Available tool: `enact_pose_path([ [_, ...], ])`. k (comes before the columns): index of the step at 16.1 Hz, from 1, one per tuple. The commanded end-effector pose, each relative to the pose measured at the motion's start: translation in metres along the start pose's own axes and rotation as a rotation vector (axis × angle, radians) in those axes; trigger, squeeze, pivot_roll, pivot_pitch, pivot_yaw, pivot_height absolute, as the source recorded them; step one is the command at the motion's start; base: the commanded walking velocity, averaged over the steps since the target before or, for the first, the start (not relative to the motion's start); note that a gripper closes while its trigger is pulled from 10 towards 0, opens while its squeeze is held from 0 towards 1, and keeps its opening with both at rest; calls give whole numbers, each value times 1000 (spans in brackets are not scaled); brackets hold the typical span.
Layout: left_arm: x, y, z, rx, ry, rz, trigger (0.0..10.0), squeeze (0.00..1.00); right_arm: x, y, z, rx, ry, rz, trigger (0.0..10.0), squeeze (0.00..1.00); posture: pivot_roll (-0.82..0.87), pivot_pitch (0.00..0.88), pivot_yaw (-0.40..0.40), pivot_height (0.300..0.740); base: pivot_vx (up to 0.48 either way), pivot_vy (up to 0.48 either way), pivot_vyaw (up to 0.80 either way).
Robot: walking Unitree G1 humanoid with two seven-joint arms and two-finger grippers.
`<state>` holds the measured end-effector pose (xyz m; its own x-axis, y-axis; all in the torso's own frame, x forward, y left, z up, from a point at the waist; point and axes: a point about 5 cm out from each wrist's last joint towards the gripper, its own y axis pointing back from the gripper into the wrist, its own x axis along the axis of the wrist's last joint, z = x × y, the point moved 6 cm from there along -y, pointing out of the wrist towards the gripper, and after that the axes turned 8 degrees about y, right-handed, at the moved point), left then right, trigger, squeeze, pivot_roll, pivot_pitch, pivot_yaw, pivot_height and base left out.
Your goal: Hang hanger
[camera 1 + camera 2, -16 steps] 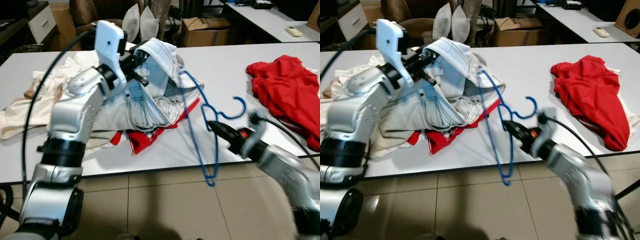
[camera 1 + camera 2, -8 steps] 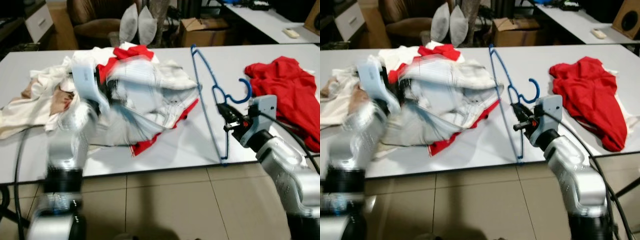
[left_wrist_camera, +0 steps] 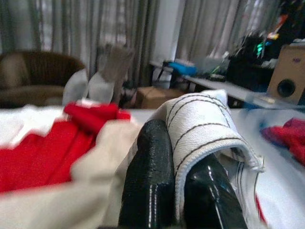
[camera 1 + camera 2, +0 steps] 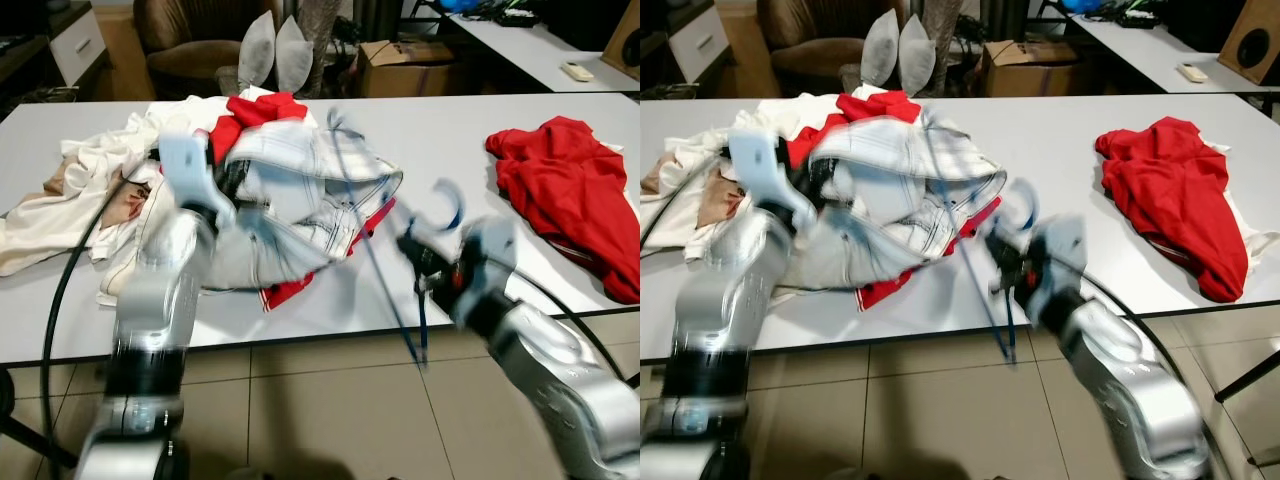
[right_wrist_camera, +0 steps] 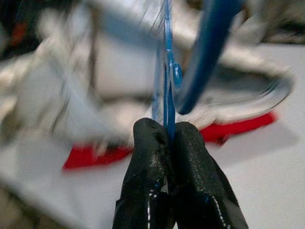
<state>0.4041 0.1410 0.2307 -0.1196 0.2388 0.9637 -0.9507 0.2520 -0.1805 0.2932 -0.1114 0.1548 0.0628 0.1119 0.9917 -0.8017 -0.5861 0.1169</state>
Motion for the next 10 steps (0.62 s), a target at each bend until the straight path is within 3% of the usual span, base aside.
enact_pose_path([
  [1, 20, -8, 3, -40, -20, 45, 5961, 0, -2, 7, -4, 57, 2, -26, 10000, 0, -85, 0, -4, 740, 0, 0, 0],
  [3, 34, -13, 8, -81, -28, 62, 0, 0, -7, 12, 0, 60, -11, -45, 10000, 0, -87, 0, 2, 740, 0, 0, 0],
  [7, 51, -15, 13, -116, -45, 97, 0, 0, -21, 18, 9, 32, -74, -110, 10000, 0, -89, 0, 3, 740, 0, 0, 0],
  [10, 68, -16, 10, -98, -22, 155, 0, 0, -21, 26, 5, 100, -109, -106, 10000, 0, -83, 0, -9, 740, 0, 0, 0],
])
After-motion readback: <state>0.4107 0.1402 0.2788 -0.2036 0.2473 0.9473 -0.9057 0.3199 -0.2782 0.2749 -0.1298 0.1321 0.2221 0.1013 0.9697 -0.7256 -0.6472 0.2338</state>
